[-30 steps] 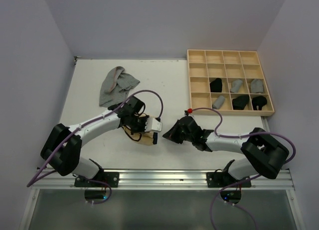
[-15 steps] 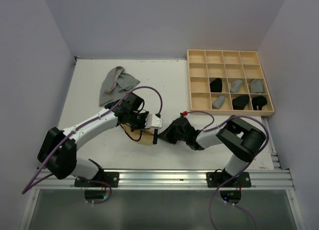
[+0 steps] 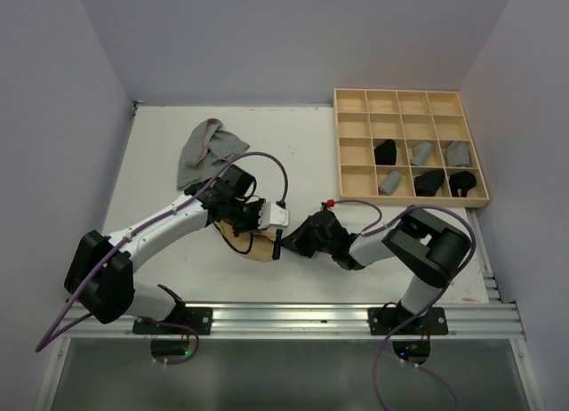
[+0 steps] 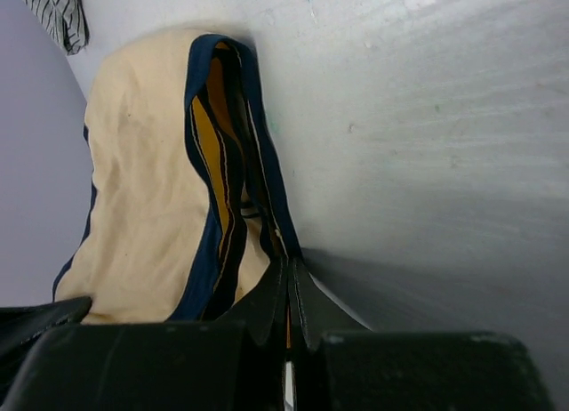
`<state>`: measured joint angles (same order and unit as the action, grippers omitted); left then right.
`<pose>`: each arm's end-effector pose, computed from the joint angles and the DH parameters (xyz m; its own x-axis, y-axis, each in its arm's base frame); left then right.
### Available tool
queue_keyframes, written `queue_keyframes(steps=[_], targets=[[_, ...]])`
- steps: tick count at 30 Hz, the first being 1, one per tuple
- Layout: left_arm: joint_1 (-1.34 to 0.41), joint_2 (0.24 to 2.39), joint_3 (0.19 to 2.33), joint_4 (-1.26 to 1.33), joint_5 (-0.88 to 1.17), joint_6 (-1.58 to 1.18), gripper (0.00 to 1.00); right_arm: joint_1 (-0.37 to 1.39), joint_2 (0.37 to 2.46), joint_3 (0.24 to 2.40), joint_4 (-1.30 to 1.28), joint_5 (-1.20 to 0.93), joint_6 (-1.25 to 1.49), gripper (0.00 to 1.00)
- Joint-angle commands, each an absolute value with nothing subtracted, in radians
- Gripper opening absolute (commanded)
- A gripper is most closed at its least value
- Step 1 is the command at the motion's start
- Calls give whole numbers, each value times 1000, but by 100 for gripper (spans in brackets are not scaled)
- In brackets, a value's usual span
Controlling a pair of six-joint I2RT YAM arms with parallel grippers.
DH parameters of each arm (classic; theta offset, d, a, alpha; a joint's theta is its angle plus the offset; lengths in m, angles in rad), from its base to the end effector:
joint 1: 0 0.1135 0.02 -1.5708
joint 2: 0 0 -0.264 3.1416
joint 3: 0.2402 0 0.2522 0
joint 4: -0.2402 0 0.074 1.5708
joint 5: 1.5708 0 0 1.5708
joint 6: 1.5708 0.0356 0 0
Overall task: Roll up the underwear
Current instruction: Fold the underwear
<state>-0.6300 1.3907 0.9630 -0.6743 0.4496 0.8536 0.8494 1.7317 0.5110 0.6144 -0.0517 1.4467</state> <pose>0.2078 -0.1706 0.2316 0.0457 0.8067 -0.5892 0.9963 0.0062 0.0857 0.1919 0.2210 0.1021 -0.8185 0.5699 -0.0725 0.2772 0.5023 0.8191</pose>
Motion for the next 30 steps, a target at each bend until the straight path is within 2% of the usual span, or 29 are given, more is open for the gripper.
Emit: queue_keyframes(steps=[1,7,17,22,30], targets=[[-632,1368,969,-652,486,807,0,845,1643,470,626,-12,1428,0],[-611,1382,1019,-649,514,775,0,847,1543,420,643,-3,1442,0],[-600,1382,1048,-660,520,758,0,862,1742,462,810,-34,1534,0],[-598,1379,1029,-667,523,761,0,870,1854,472,971,-15,1594,0],[-597,1365,1023,-666,520,767,0,870,1800,453,957,-9,1591,0]])
